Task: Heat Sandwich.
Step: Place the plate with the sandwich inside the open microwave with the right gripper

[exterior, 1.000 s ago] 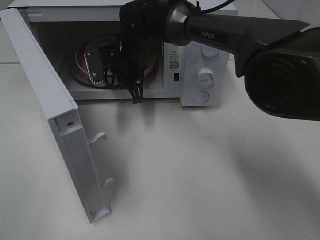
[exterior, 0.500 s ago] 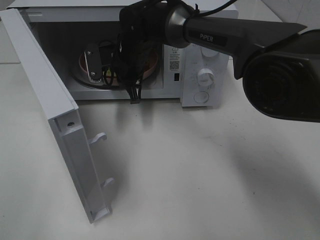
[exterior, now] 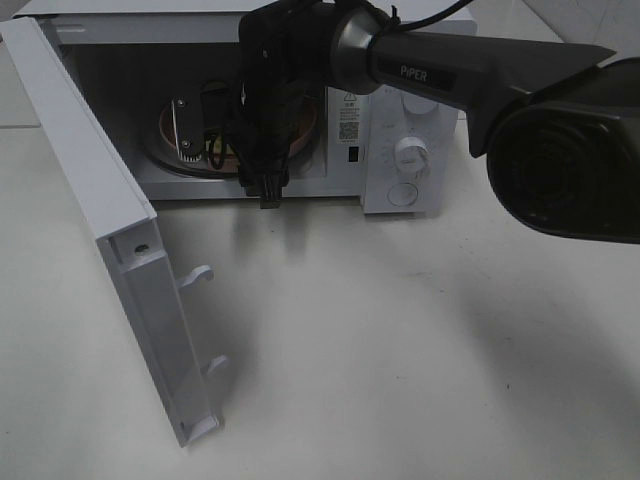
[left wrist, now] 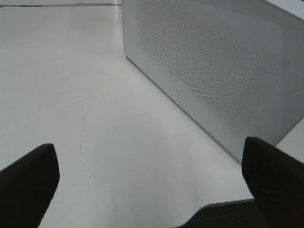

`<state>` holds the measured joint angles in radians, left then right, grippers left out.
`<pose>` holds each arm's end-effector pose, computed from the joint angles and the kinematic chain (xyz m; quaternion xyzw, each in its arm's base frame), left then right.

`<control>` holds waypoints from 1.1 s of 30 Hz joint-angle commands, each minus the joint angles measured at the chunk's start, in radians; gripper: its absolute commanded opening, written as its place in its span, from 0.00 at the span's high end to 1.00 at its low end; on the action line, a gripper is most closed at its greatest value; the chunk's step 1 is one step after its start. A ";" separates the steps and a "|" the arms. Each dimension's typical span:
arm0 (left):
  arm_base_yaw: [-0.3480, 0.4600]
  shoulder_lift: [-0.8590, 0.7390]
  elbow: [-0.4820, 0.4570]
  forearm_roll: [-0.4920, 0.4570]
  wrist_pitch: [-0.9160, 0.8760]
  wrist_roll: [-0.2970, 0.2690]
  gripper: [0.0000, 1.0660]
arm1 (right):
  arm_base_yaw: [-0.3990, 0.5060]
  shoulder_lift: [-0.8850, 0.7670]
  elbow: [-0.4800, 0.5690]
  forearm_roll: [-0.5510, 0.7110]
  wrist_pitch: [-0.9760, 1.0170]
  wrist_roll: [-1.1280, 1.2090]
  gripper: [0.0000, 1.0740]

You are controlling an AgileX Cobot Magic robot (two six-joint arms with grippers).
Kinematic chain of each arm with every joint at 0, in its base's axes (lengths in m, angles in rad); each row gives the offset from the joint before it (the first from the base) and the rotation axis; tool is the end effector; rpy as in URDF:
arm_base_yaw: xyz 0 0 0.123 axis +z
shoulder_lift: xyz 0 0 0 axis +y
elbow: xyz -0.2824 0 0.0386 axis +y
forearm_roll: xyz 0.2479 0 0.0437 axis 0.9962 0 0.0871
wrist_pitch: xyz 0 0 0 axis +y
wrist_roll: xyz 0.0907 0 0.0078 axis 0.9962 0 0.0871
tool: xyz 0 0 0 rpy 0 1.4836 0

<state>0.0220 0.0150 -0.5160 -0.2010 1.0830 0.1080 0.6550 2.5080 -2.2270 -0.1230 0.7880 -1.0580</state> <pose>-0.0058 -0.0162 0.2812 0.0418 0.8534 -0.0669 0.5153 0.4420 0.3295 0.1570 -0.7405 0.6039 -0.1112 0.2730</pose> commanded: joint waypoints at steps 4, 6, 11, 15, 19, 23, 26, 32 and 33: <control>-0.004 -0.002 0.001 0.000 -0.007 -0.002 0.09 | 0.003 -0.085 0.110 0.002 -0.048 0.021 0.30; -0.004 -0.002 0.001 0.000 -0.007 -0.002 0.09 | 0.003 -0.110 0.155 0.002 -0.076 0.015 0.29; -0.004 -0.002 0.001 0.000 -0.007 -0.002 0.09 | 0.003 -0.167 0.250 0.002 -0.139 0.017 0.29; -0.004 -0.002 0.001 0.000 -0.007 -0.002 0.09 | 0.003 -0.218 0.339 0.001 -0.181 0.019 0.29; -0.004 -0.002 0.001 0.000 -0.007 -0.002 0.09 | 0.003 -0.262 0.413 -0.002 -0.220 0.019 0.29; -0.004 -0.002 0.001 0.000 -0.007 -0.002 0.09 | 0.003 -0.304 0.478 -0.007 -0.246 0.019 0.29; -0.004 -0.002 0.001 0.000 -0.007 -0.002 0.09 | 0.003 -0.362 0.570 -0.009 -0.300 0.019 0.29; -0.004 -0.002 0.001 0.000 -0.007 -0.002 0.09 | 0.003 -0.468 0.734 -0.010 -0.382 0.019 0.29; -0.004 -0.002 0.001 0.000 -0.007 -0.002 0.09 | 0.003 -0.482 0.757 -0.010 -0.393 0.019 0.29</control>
<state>0.0220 0.0150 -0.5160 -0.2010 1.0830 0.1080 0.6550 2.0600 -1.5080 -0.1270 0.4220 -1.0440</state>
